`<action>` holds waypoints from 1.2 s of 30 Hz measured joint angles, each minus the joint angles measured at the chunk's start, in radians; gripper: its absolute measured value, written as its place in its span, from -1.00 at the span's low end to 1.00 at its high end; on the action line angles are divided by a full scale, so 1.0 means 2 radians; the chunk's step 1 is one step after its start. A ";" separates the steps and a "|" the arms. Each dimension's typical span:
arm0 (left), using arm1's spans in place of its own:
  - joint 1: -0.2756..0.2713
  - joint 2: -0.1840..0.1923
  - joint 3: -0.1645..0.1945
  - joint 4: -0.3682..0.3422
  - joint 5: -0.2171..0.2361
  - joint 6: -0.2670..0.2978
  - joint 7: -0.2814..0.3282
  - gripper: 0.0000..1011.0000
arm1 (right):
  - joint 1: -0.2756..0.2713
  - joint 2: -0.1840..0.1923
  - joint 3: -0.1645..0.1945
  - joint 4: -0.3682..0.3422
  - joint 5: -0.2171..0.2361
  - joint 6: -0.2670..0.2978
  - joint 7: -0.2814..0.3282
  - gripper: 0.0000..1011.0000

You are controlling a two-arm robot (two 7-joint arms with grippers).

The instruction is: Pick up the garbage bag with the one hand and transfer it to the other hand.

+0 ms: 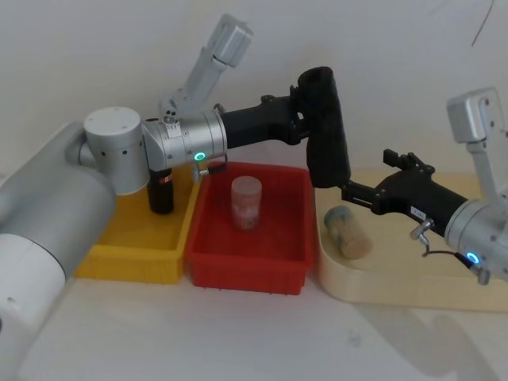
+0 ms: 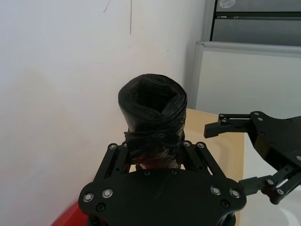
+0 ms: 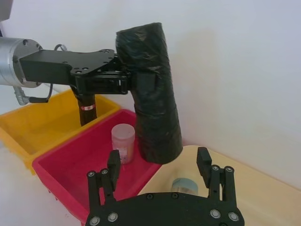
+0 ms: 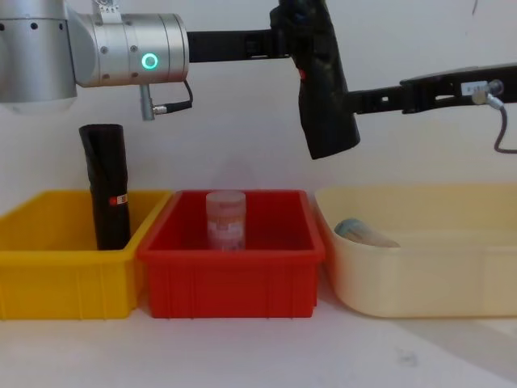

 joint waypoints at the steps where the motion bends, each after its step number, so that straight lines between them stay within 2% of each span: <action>1: 0.000 0.000 0.000 0.001 0.000 0.000 -0.001 -0.20 | 0.001 0.000 -0.001 0.000 0.000 -0.001 0.001 0.98; 7: -0.002 -0.001 0.001 0.003 -0.001 0.000 -0.002 -0.20 | 0.011 -0.001 -0.011 0.008 -0.008 -0.002 -0.001 0.98; 21: -0.003 -0.002 0.001 0.005 -0.001 -0.001 -0.004 -0.20 | 0.050 -0.025 -0.033 0.048 -0.035 0.018 -0.035 0.98; 36: -0.003 -0.003 0.001 0.006 -0.001 -0.001 -0.004 -0.20 | 0.073 -0.042 -0.051 0.065 -0.051 0.035 -0.038 0.98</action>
